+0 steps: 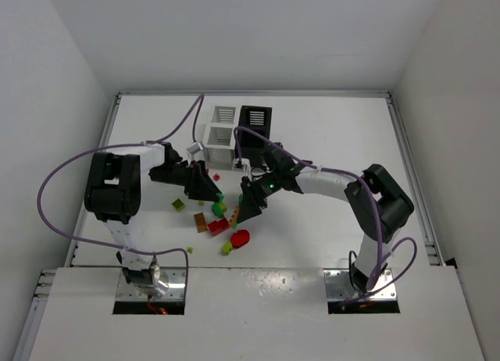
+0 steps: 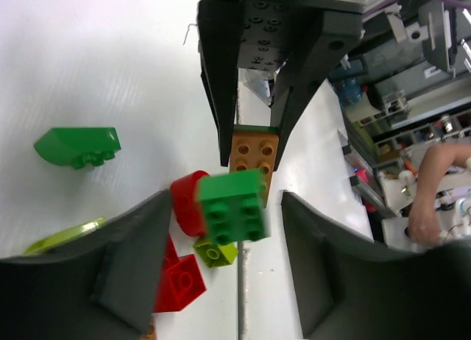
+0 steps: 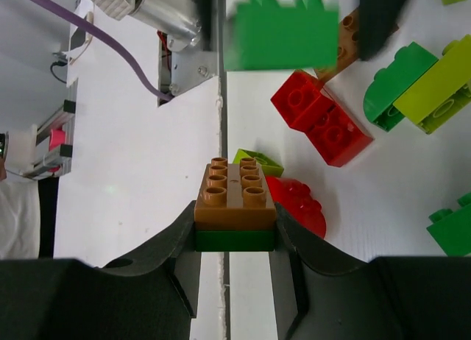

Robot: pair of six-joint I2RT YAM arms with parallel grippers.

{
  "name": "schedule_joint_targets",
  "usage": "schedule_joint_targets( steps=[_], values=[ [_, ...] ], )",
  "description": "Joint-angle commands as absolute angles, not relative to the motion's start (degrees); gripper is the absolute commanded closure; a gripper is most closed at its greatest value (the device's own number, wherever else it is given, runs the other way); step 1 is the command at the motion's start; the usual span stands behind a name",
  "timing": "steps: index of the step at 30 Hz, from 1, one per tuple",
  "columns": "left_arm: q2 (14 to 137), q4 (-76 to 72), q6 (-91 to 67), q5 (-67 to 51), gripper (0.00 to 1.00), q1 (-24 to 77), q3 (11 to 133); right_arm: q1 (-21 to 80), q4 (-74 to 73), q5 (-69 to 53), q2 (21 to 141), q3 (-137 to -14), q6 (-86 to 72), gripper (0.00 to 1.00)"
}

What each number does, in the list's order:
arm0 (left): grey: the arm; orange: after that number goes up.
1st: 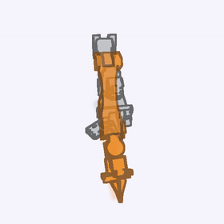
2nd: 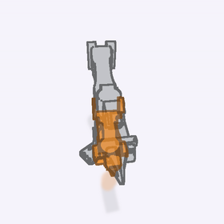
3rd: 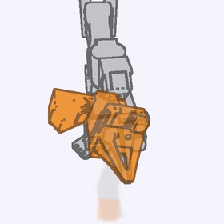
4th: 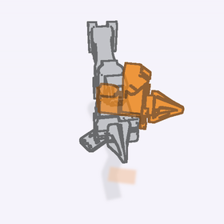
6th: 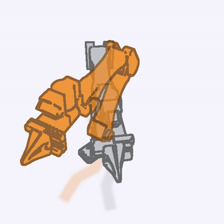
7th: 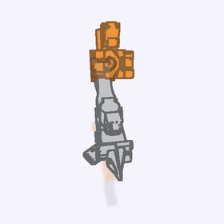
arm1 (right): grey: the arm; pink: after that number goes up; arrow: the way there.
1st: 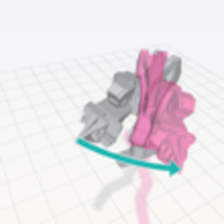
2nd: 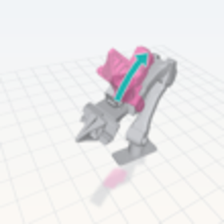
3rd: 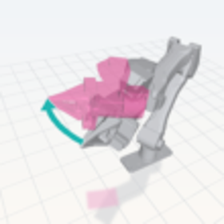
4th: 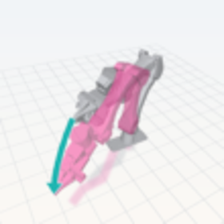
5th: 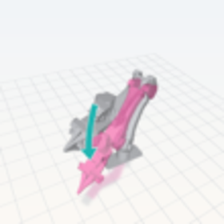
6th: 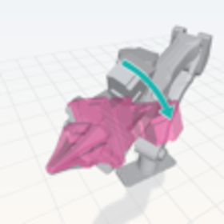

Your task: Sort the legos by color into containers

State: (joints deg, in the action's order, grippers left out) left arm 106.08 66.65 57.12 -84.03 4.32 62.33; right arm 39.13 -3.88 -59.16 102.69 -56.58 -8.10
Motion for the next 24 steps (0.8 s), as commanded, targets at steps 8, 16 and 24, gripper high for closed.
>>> schedule_joint_targets(
  steps=[8, 16, 24],
  values=[
    [105.03, 63.81, 56.95, -88.33, 0.26, 5.10, 60.56, 39.20, -2.37, -61.00, 104.06, -64.50, -8.52, 1.00],
    [103.71, 63.28, 56.95, -87.80, 0.27, 8.17, 60.03, 40.34, -1.93, -60.47, 106.79, -67.85, -9.58, 1.00],
    [103.71, 63.28, 56.95, -88.33, 0.55, 8.17, 60.03, 40.34, -1.41, -60.47, 106.79, -67.85, -10.20, 1.00]
  ],
)
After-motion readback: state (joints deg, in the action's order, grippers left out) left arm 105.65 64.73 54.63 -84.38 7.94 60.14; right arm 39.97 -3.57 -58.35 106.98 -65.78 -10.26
